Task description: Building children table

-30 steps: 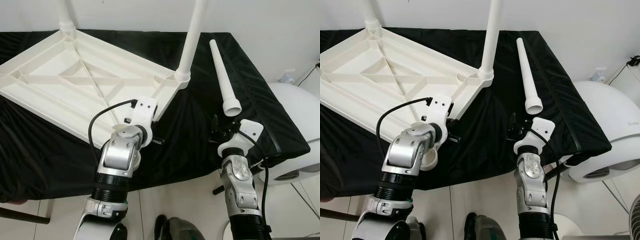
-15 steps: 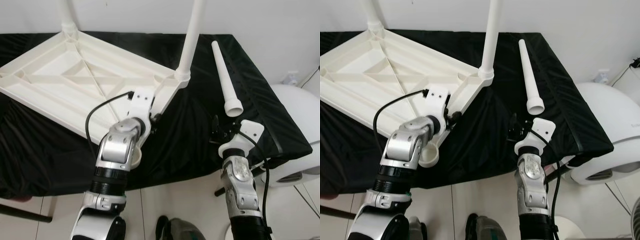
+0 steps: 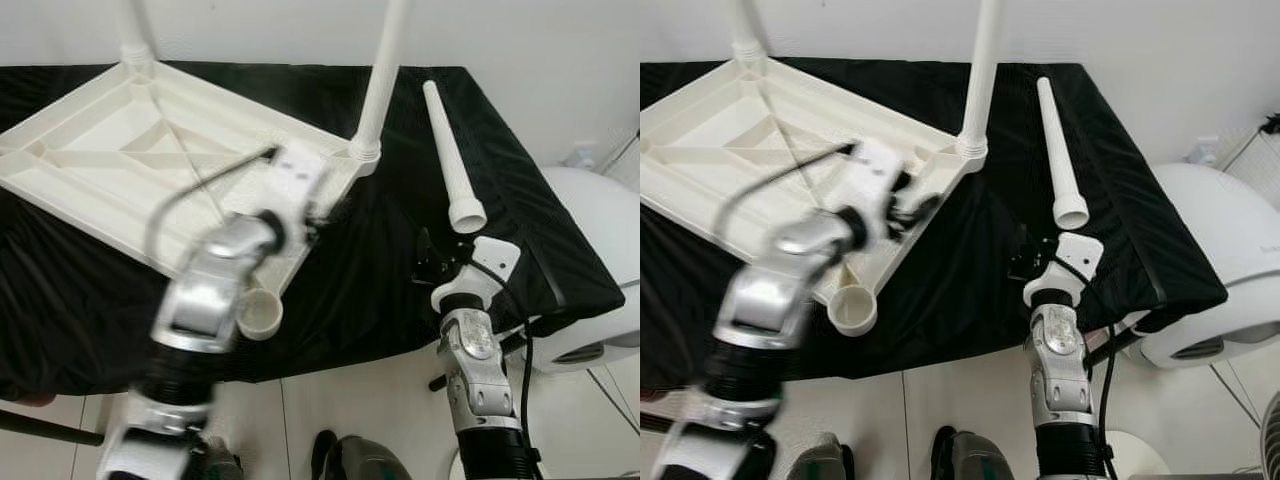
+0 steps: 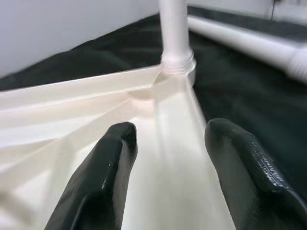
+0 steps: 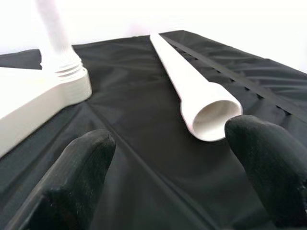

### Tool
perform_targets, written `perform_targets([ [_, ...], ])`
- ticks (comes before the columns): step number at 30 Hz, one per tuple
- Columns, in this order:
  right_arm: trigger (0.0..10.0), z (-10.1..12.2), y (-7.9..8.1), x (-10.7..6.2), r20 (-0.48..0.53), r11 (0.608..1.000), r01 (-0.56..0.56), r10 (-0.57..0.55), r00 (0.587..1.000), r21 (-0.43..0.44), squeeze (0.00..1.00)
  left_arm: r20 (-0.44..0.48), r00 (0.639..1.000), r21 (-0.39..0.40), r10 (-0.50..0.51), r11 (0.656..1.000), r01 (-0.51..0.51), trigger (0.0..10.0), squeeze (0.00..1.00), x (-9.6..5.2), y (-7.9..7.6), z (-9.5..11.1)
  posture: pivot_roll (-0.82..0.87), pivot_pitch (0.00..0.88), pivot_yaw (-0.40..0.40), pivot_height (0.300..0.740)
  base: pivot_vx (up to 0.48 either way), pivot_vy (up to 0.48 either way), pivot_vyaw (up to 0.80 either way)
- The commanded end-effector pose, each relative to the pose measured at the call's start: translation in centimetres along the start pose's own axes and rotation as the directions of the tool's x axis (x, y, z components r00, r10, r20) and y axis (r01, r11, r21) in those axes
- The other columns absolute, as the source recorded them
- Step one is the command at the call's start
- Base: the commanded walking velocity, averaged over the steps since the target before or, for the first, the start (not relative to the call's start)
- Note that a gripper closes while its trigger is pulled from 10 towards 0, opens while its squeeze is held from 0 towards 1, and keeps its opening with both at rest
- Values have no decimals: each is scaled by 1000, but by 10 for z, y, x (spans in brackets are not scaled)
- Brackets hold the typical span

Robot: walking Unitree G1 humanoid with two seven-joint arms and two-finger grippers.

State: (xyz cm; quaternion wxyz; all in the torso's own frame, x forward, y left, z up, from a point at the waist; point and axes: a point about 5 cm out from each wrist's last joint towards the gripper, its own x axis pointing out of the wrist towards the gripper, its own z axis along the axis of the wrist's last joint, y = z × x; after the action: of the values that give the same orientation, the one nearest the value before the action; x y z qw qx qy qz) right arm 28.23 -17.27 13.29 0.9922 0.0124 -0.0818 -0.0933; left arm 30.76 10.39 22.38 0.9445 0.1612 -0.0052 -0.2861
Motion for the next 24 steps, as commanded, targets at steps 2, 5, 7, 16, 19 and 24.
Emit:
perform_targets([
  [2, 10000, -2, -1, 1, -8, 1000, -4, 4, 1000, -4, 0, -47, 996, 77, -80, 993, 84, 10000, 0, -9, 5, -8, 41, 77, -84, 740, 0, 0, 0],
  [5, 10000, -1, 0, 3, -5, 1000, -9, 9, 1000, -5, 0, -110, 992, 113, -61, 991, 73, 10000, 0, -17, 16, -19, 42, 76, -86, 740, 0, 0, 0],
  [7, 10000, -1, 0, 4, -2, 1000, -11, 11, 1000, -5, 0, -132, 989, 133, -66, 988, 84, 10000, 0, -21, 19, -23, 42, 75, -86, 740, 0, 0, 0],
  [16, 10000, 2, 2, 6, 10, 998, -59, 59, 998, -18, 0, -284, 946, 220, -155, 950, 221, 10000, 0, -37, 14, -51, 40, 81, -89, 740, 0, 0, 0],
  [19, 10000, 2, 2, 6, 9, 998, -63, 63, 998, -19, 0, -313, 931, 221, -187, 939, 263, 10000, 0, -41, 12, -55, 39, 81, -90, 740, 0, 0, 0],
  [24, 10000, 2, 6, 3, -3, 991, -134, 134, 991, -18, 0, -344, 906, 233, -247, 912, 337, 10000, 0, -50, 9, -58, 38, 81, -89, 740, 0, 0, 0],
])
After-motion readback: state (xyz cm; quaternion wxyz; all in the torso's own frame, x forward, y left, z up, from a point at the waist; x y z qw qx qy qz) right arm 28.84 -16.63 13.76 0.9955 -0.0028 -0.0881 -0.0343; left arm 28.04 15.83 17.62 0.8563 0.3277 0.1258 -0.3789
